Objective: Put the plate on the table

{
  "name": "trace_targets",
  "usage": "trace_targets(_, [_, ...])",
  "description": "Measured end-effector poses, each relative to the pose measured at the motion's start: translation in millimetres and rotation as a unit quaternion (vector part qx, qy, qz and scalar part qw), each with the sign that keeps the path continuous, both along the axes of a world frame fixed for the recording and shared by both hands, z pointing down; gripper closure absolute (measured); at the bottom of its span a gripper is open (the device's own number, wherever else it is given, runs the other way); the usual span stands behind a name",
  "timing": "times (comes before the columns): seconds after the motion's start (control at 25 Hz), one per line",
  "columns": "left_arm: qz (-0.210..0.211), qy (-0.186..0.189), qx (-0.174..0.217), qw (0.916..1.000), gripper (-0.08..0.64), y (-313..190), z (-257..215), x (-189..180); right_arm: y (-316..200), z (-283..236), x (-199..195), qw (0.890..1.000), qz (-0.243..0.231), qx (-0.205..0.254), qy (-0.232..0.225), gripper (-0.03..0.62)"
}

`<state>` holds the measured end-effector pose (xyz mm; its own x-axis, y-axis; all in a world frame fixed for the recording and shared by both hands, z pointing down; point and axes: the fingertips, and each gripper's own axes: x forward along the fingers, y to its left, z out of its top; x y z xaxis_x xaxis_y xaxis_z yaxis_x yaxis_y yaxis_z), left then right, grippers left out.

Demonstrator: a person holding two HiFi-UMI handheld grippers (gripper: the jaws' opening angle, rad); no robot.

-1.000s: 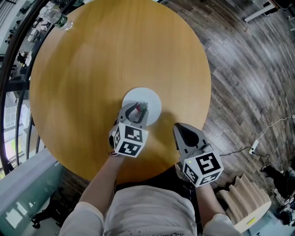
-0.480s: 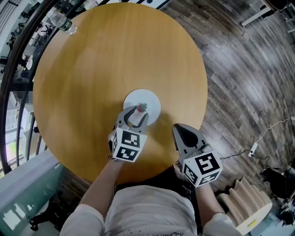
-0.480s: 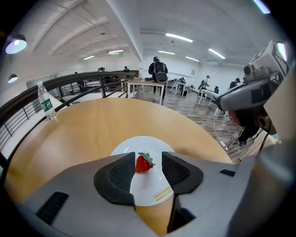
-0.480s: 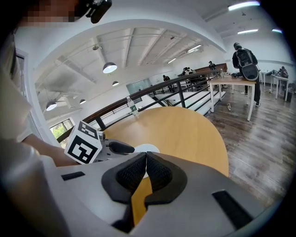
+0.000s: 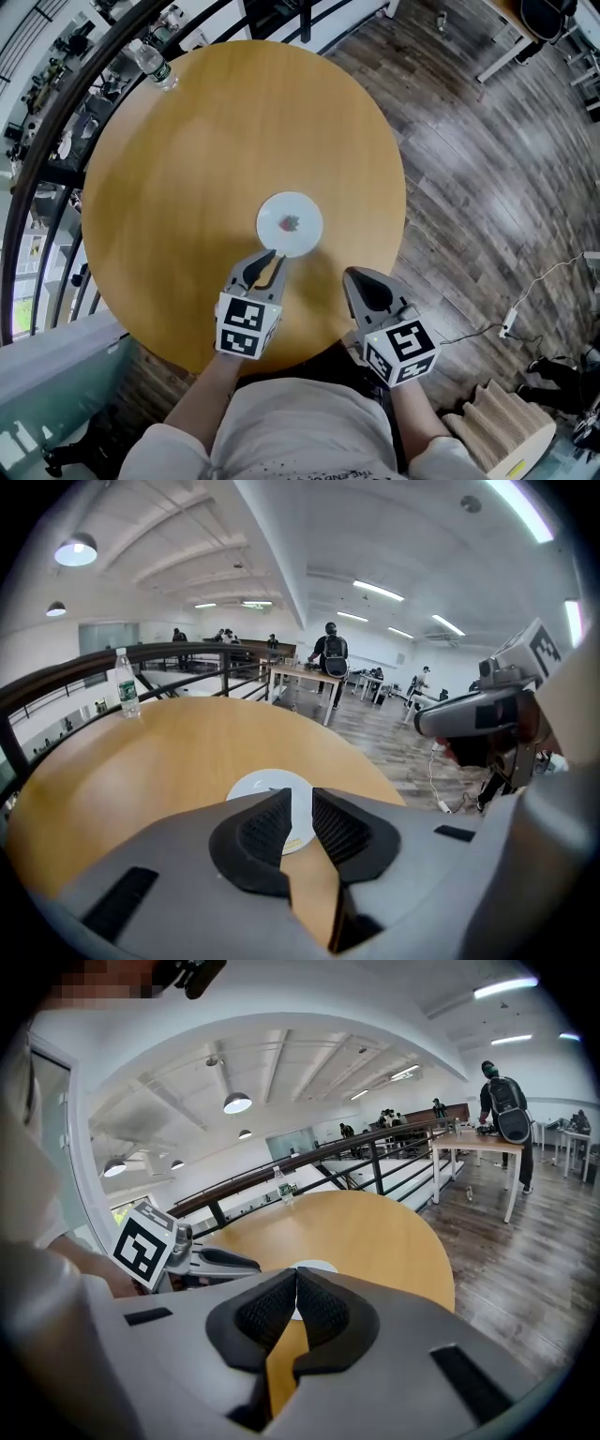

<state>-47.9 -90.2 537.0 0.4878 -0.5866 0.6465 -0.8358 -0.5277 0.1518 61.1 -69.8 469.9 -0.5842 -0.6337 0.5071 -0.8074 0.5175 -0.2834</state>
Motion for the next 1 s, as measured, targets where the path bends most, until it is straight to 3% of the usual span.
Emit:
trace_targets(0.32, [0.011,0.034,0.038,0.9986,0.529,56,-79,4,39,-45,-8,1.000,-0.013,0.027,0.007,0.568])
trace_targets(0.64, [-0.023,0.052,0.040,0.9976,0.537,88,-103,-25,44,-81,-7,0.998,-0.005,0.060,0.006,0.568])
trace_targets(1.0, [-0.038,0.052,0.062,0.9960,0.535,86,-120,-41,50,-85,-13,0.999,-0.008,0.052,-0.003,0.568])
